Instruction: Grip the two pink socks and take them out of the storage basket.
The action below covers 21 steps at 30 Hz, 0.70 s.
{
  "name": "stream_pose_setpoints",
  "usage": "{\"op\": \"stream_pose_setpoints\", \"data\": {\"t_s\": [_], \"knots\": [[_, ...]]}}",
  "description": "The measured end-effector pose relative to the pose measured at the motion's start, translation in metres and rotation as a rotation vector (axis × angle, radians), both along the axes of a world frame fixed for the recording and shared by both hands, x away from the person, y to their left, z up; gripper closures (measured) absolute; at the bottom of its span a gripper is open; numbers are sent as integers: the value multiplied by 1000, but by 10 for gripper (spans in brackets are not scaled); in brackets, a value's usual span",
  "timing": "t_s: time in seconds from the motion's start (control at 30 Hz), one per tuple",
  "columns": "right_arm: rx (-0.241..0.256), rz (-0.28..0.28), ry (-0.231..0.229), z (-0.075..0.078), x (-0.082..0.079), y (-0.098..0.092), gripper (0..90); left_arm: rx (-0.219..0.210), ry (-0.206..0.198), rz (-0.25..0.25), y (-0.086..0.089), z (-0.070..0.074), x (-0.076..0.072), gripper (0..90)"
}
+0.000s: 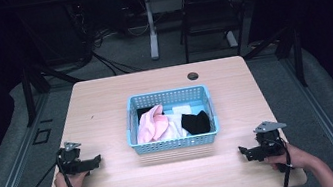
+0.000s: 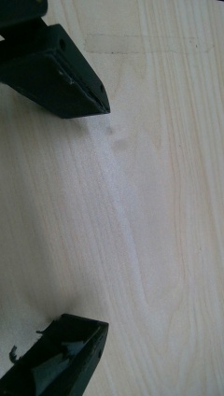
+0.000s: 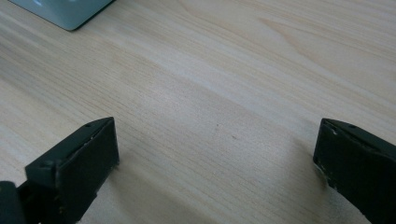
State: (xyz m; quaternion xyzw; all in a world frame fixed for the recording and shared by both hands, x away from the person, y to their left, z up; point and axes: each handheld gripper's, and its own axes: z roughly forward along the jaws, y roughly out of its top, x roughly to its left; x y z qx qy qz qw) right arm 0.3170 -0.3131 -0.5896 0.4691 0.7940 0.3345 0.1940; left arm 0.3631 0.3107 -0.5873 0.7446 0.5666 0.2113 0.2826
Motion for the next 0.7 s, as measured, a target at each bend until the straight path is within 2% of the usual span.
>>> {"op": "stream_pose_setpoints", "data": {"t_s": [0.57,0.63,0.7], "knots": [[0,0,3,0,0,0,0,4,2,-8,0,0,-4,1],[0,0,2,0,0,0,0,7,20,-12,1,2,-3,1],[0,1,3,0,0,0,0,-20,35,1,3,5,-3,1]]}}
